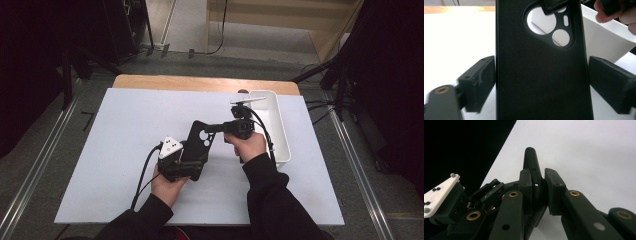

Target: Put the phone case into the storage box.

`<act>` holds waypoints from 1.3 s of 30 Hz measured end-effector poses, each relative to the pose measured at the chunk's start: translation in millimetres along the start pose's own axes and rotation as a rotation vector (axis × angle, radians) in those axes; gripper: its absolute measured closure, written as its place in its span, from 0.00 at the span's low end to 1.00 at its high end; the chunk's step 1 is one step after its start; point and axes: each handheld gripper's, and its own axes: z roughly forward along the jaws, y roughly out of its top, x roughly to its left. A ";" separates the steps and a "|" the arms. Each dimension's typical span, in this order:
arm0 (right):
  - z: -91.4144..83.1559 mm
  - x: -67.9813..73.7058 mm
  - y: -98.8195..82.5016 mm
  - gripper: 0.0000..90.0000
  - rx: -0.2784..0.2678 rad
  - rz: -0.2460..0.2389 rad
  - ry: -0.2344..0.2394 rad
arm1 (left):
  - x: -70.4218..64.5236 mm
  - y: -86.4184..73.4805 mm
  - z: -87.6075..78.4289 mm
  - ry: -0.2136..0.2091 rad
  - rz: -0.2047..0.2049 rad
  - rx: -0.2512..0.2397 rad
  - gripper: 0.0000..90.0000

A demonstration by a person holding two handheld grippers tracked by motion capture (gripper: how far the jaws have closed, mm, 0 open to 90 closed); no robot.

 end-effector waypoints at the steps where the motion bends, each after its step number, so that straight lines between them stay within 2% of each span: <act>1: -1.2 0.9 0.2 0.83 -0.004 -0.002 0.000 | 0.0 0.7 -0.7 -0.008 0.000 0.005 0.09; 7: -10.2 4.0 1.9 0.83 -0.031 -0.034 -0.034 | 3.5 3.3 -2.3 -0.054 -0.027 0.076 0.09; 10: -12.8 4.2 2.4 0.83 -0.048 -0.085 -0.073 | 5.9 3.5 -2.4 -0.055 -0.037 0.092 0.09; 14: -16.0 6.2 2.1 0.83 -0.066 -0.119 -0.097 | 10.3 4.6 -2.4 -0.083 -0.069 0.132 0.09; 18: -19.1 12.2 1.5 0.83 -0.084 -0.186 -0.143 | 15.6 7.7 -3.0 -0.105 -0.092 0.174 0.10; 21: -22.3 16.2 1.2 0.83 -0.098 -0.214 -0.158 | 20.7 10.7 -3.1 -0.163 -0.116 0.202 0.10; 22: -23.6 16.9 1.1 0.83 -0.102 -0.223 -0.158 | 21.5 11.6 -2.7 -0.169 -0.121 0.215 0.10; 24: -25.9 18.6 0.5 0.83 -0.114 -0.247 -0.162 | 24.5 13.5 -3.0 -0.178 -0.102 0.244 0.10; 29: -30.4 22.0 -1.5 0.83 -0.129 -0.319 -0.191 | 29.9 17.1 -5.0 -0.212 -0.108 0.269 0.10; 35: -32.1 23.7 -3.6 0.83 -0.126 -0.381 -0.192 | 31.1 24.2 -9.0 -0.199 -0.038 0.325 0.15; 39: -33.5 24.3 -5.0 0.83 -0.116 -0.410 -0.185 | 35.4 27.3 -11.1 -0.211 -0.054 0.342 0.16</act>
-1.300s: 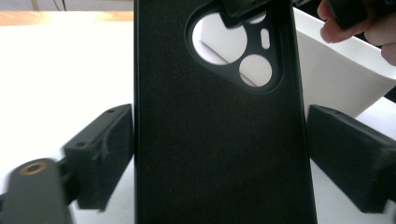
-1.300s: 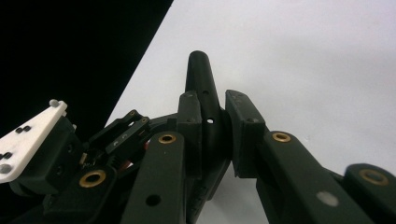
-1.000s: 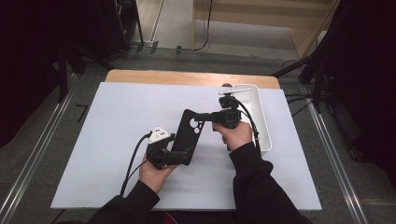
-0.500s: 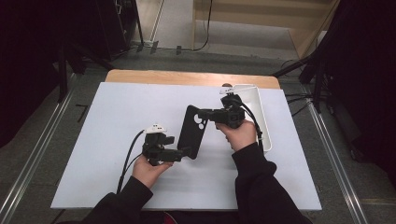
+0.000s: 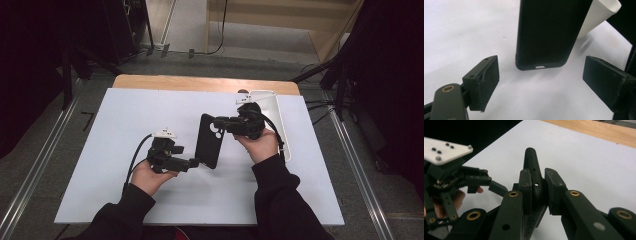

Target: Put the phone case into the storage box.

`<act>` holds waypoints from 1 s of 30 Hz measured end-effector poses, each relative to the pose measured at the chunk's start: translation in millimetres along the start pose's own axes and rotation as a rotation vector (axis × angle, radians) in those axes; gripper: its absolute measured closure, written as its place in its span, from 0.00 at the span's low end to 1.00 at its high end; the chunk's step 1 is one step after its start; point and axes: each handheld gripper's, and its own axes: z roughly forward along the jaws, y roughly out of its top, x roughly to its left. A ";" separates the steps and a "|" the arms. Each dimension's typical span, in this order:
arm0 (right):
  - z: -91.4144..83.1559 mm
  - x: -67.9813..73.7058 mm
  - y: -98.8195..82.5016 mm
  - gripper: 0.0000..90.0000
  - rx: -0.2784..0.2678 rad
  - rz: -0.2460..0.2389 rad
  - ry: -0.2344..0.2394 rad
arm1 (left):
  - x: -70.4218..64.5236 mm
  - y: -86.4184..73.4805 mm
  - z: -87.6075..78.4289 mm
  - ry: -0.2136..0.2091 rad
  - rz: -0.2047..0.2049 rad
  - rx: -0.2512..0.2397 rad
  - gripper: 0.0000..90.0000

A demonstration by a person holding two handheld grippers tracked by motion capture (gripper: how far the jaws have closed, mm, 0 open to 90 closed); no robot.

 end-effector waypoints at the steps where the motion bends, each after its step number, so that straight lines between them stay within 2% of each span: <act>1: -0.5 0.1 -0.3 0.83 0.001 -0.016 0.002 | 0.6 0.6 -1.3 0.003 0.002 0.003 0.17; 3: -1.2 1.1 -1.2 0.83 0.007 -0.060 0.016 | 1.8 2.2 -3.8 0.000 0.004 0.014 0.21; 5: -1.5 1.6 -1.7 0.83 0.017 -0.079 0.034 | 3.4 3.5 -5.7 -0.010 0.007 0.020 0.24; 10: -1.3 2.4 -2.3 0.83 0.032 -0.102 0.096 | 6.7 7.6 -13.9 -0.041 0.020 0.032 0.34; 14: -1.9 1.0 -2.7 0.83 0.036 -0.104 0.144 | 8.1 11.5 -22.6 -0.068 0.030 0.023 0.38; 16: -2.6 0.1 -2.7 0.83 0.041 -0.105 0.162 | 9.4 12.7 -26.5 -0.082 0.035 0.005 0.38; 19: -2.8 -0.8 -2.6 0.83 0.053 -0.113 0.178 | 10.1 14.5 -30.7 -0.108 0.054 0.006 0.40; 23: -2.9 -1.0 -2.7 0.83 0.061 -0.138 0.211 | 9.7 18.8 -33.9 -0.114 0.080 0.043 0.40; 30: -1.6 3.2 -2.8 0.83 0.077 -0.185 0.254 | 10.9 23.2 -38.7 -0.165 0.097 0.033 0.39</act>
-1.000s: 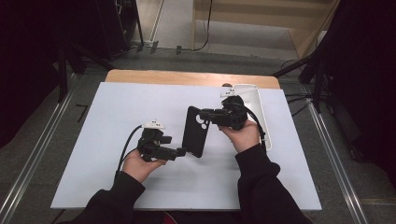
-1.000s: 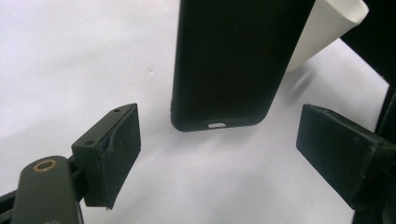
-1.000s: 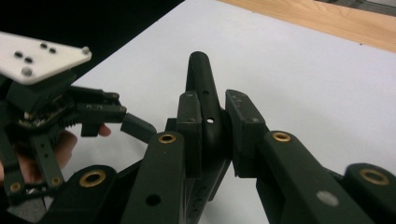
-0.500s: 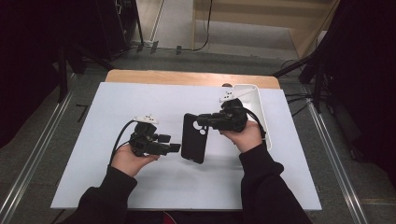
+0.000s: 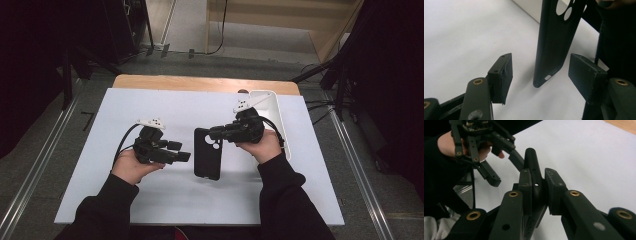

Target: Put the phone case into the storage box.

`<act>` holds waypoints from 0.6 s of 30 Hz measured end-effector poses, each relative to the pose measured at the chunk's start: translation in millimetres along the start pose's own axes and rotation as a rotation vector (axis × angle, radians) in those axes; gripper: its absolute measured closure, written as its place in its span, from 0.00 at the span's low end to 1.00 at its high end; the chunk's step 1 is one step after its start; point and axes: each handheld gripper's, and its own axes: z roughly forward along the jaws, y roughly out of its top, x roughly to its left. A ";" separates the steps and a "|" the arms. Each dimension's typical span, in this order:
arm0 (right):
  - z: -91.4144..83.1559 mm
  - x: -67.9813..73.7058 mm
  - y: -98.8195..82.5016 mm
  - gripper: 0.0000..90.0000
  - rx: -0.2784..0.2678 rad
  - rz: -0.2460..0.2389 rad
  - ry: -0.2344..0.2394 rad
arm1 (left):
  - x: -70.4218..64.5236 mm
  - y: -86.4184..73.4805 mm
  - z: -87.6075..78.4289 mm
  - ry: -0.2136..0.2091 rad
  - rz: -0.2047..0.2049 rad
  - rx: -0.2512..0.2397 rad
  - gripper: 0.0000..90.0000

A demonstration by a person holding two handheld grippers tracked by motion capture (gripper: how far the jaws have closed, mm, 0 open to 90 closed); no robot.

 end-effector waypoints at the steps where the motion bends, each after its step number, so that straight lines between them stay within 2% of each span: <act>1: 0.4 0.6 0.0 0.83 0.000 -0.011 0.004 | -0.5 0.5 -0.3 -0.014 0.002 -0.003 0.39; 5: 2.2 2.5 0.1 0.83 0.006 -0.038 0.048 | -3.4 3.4 -2.4 -0.058 0.026 -0.011 0.39; 11: 5.5 7.2 1.2 0.83 0.020 -0.064 0.085 | -7.4 8.5 -5.7 -0.050 0.066 -0.009 0.40; 15: 9.7 8.4 0.6 0.83 0.034 -0.068 0.104 | -8.5 10.7 -5.5 -0.062 0.073 -0.016 0.40; 18: 12.2 9.7 1.1 0.83 0.046 -0.068 0.139 | -8.3 12.0 -4.1 -0.065 0.075 -0.005 0.40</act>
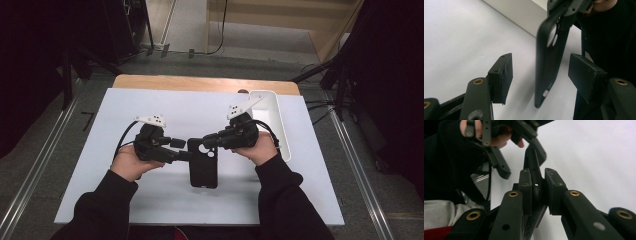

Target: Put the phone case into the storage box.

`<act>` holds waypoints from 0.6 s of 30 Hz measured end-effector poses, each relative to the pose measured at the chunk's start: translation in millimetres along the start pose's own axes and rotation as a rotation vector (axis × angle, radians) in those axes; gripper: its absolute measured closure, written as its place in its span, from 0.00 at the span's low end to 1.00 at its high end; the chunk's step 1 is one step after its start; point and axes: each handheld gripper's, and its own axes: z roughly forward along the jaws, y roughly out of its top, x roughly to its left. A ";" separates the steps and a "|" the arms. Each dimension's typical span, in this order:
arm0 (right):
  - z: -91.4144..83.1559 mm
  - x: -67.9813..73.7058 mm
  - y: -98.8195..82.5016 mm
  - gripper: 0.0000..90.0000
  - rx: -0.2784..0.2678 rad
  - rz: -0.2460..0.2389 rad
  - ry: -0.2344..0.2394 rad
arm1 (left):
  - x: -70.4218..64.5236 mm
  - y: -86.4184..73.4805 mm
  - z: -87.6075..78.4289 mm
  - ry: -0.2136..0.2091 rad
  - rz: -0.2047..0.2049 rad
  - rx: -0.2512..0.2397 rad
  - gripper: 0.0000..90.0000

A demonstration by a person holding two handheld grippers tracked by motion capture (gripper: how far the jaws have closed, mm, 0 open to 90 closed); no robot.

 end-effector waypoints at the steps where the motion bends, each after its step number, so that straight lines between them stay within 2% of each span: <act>1: 0.9 0.0 0.1 0.83 0.003 -0.003 0.010 | 0.0 0.5 0.1 -0.002 0.000 0.000 0.40; 8: 8.5 1.3 -0.7 0.83 0.046 -0.007 0.062 | -2.5 2.7 0.8 -0.016 0.010 0.001 0.40; 13: 13.3 1.0 -1.5 0.83 0.064 -0.012 0.079 | -1.8 2.3 2.9 -0.023 0.003 0.021 0.40; 17: 15.8 0.9 -1.5 0.83 0.072 -0.018 0.095 | -1.8 2.1 5.2 -0.045 -0.007 0.042 0.46; 18: 16.1 1.0 -1.5 0.83 0.074 -0.021 0.097 | -2.3 2.0 5.4 -0.043 -0.004 0.045 0.51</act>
